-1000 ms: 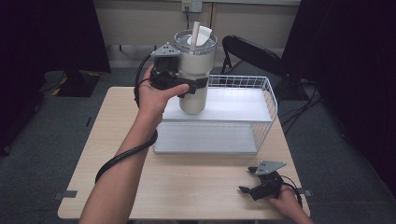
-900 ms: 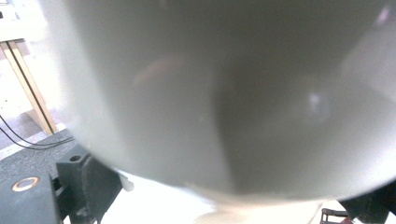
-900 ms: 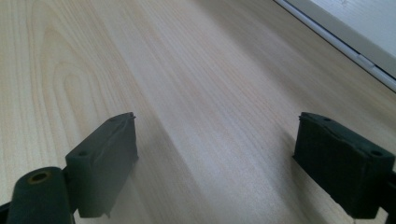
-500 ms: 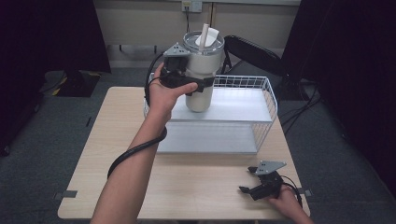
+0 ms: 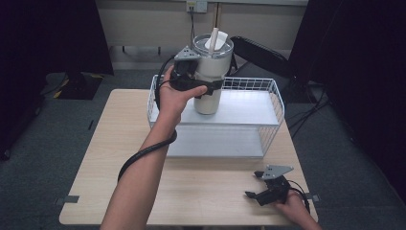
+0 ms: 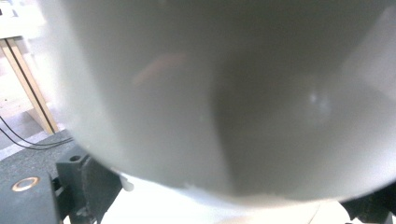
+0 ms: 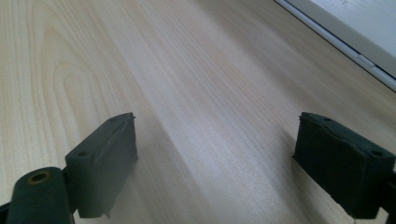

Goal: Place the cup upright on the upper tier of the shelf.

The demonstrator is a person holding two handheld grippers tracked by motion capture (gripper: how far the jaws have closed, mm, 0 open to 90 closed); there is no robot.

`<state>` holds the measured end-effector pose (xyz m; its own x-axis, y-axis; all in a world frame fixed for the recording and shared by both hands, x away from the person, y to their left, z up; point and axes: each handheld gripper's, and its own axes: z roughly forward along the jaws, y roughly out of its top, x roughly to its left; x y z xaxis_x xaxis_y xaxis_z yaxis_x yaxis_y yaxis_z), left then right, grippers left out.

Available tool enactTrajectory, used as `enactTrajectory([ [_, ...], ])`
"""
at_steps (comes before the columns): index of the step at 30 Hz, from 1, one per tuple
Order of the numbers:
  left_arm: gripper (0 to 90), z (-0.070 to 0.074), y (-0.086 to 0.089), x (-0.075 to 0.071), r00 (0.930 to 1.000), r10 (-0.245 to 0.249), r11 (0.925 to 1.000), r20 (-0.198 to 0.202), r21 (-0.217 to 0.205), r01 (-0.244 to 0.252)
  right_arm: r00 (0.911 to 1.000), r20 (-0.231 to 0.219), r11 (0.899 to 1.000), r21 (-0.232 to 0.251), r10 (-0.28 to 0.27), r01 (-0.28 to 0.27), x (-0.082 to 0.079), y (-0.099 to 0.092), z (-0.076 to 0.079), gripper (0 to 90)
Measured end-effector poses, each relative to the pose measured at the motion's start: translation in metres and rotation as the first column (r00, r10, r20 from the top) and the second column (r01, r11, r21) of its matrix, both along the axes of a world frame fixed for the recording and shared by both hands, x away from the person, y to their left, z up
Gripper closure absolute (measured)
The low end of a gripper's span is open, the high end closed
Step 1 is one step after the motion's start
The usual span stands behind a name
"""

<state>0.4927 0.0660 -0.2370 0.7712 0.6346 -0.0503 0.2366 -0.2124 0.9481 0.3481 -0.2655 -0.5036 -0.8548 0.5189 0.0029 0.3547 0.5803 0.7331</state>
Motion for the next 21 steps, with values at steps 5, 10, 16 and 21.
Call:
enactTrajectory([
  [5,9.1,-0.005,-0.002,0.003,1.0,0.003,1.0,-0.001,0.007,-0.003,1.0,0.0,1.0,0.0,0.0,0.0,0.0,0.0,0.0,12.5],
  [10,9.1,-0.008,-0.003,0.006,1.0,0.004,0.9999,0.002,0.016,-0.004,1.0,0.0,1.0,0.0,0.0,0.0,0.0,0.0,0.0,12.5],
  [16,9.1,-0.011,-0.001,0.007,0.9998,0.021,0.9997,0.003,0.012,-0.021,1.0,0.0,1.0,0.0,0.0,0.0,0.0,0.0,0.0,12.5],
  [21,9.0,-0.013,0.0,0.007,0.9998,0.02,0.9998,0.01,0.006,-0.02,1.0,0.0,1.0,0.0,0.0,0.0,0.0,0.0,0.0,12.4],
])
